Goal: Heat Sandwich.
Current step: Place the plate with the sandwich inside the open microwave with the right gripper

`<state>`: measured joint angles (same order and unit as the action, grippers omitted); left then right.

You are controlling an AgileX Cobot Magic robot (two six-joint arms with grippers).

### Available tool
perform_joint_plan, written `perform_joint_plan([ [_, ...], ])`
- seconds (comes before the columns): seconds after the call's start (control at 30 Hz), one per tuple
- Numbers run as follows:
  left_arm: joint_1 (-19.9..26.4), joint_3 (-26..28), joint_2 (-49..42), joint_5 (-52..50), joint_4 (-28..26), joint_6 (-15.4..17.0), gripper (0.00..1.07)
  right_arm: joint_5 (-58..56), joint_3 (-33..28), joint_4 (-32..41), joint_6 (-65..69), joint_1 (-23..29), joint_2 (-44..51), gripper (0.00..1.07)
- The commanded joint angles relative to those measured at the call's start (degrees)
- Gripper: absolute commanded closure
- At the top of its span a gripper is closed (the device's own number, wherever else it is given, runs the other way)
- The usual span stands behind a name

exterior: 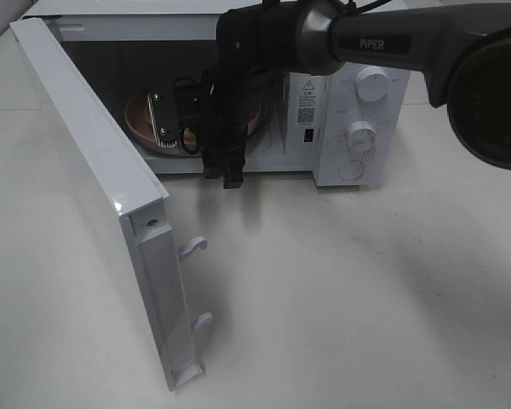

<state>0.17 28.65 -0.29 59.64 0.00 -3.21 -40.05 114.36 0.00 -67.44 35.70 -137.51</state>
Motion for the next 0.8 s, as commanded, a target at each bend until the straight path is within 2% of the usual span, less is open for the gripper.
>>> perform_joint_plan([
  [0.03, 0.00, -0.06, -1.26, -0.11, -0.40, 0.17, 0.09, -0.40, 0.17, 1.49, 4.47, -0.17, 0.40, 0.31],
  [0.13, 0.00, -0.06, -1.26, -0.11, -0.40, 0.17, 0.09, -0.69, 0.17, 1.66, 5.04, -0.11, 0.74, 0.29],
  [0.3, 0.00, -0.06, -1.26, -0.11, -0.40, 0.17, 0.09, -0.11, -0.74, 1.89, 5.04, -0.11, 2.41, 0.31],
  [0.8, 0.00, -0.06, -1.26, -0.11, -0.40, 0.17, 0.09, 8.08, -16.84, 0.00, 5.04, -0.11, 14.15, 0.31],
])
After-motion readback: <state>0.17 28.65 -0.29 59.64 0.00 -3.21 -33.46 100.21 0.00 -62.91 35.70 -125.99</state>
